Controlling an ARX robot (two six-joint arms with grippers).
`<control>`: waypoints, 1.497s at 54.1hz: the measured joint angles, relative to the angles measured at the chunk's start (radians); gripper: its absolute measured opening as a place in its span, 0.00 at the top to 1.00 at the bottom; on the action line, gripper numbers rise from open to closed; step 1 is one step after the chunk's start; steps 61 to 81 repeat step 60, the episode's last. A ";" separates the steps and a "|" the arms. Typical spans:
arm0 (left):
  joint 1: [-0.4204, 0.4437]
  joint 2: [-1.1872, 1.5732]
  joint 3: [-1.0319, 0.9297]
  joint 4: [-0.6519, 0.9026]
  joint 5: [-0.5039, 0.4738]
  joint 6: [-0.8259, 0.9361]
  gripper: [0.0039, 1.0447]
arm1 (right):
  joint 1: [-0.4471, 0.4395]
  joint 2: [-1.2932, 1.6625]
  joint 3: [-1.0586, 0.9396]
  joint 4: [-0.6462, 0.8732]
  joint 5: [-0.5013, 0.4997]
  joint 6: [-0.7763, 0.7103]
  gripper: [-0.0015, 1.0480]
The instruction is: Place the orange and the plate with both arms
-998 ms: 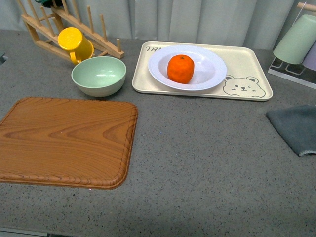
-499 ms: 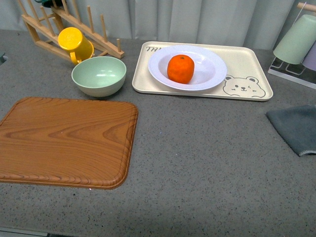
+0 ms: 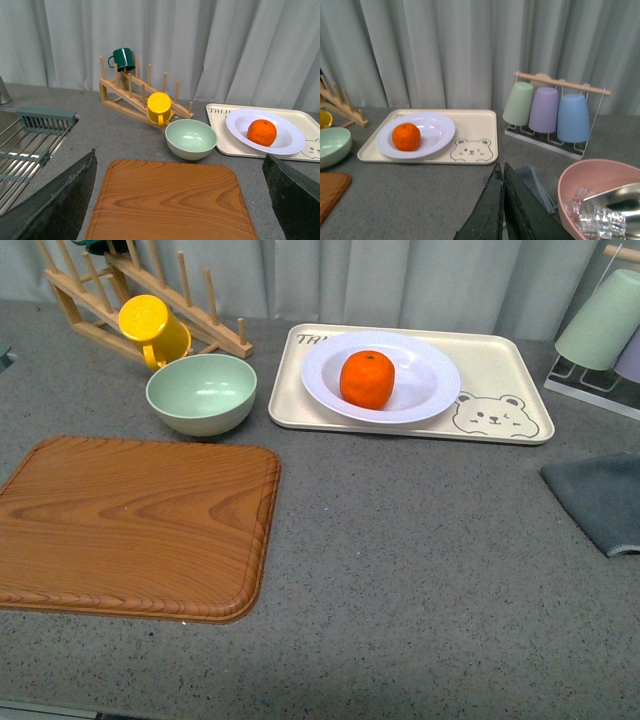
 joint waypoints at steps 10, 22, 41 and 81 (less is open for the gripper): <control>0.000 0.000 0.000 0.000 0.000 0.000 0.06 | 0.000 -0.014 0.000 -0.005 0.000 -0.001 0.94; 0.000 0.000 0.000 0.000 0.000 0.000 0.06 | 0.000 -0.015 0.000 -0.005 0.000 -0.001 0.53; 0.000 0.000 0.000 0.000 0.000 0.000 0.06 | 0.000 -0.015 0.000 -0.005 0.000 -0.001 0.09; 0.000 0.000 0.000 0.000 0.000 0.000 0.06 | 0.000 -0.015 0.000 -0.005 0.000 0.000 0.09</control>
